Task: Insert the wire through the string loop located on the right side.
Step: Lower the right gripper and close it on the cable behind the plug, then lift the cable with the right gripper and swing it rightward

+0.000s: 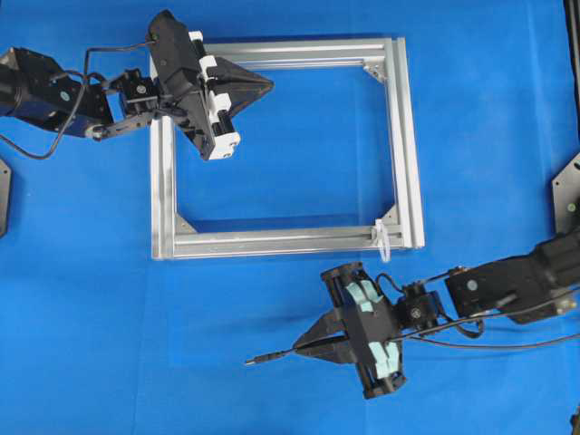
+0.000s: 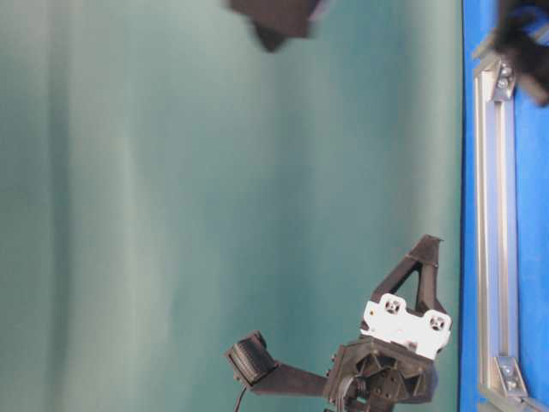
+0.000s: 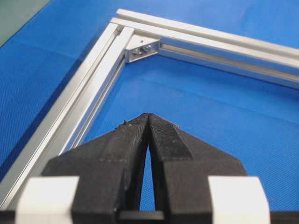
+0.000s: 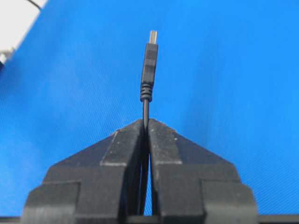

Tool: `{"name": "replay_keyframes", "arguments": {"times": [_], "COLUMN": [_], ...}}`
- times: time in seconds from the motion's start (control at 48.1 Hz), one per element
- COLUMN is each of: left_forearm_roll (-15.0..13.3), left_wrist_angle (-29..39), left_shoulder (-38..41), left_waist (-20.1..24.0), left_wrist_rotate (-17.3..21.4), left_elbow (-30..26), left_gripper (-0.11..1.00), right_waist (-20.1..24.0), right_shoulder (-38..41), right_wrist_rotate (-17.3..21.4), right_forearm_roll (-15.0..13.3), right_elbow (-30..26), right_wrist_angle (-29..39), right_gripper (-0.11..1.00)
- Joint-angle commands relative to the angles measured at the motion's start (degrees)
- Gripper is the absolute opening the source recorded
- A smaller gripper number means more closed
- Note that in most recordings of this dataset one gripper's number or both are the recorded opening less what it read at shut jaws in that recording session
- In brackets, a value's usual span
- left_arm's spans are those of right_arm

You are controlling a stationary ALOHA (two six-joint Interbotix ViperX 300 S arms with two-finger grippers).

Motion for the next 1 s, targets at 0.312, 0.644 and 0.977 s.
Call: {"name": "replay_keyframes", "arguments": {"times": [0.312,0.644,0.977], "left_forearm_roll": [0.09,0.18,0.18], "left_wrist_angle": [-0.26,-0.26,-0.35], "left_shoulder": [-1.67,-1.67,-1.67], "left_waist": [0.09,0.09,0.09], "left_wrist_rotate": [0.09,0.09,0.09], "left_elbow": [-0.35,-0.44,-0.44], "left_gripper": [0.0,0.0,0.0], "right_waist": [0.26,0.26,0.26], "right_shoulder": [-3.78,-3.78,-3.78], "right_wrist_rotate": [-0.53,-0.62,-0.62], "right_forearm_roll": [-0.26,-0.26,-0.26], "right_elbow": [-0.97,-0.97,-0.88], "right_wrist_angle": [2.11,2.02,1.93], "right_gripper": [-0.04,-0.04,-0.04]}}
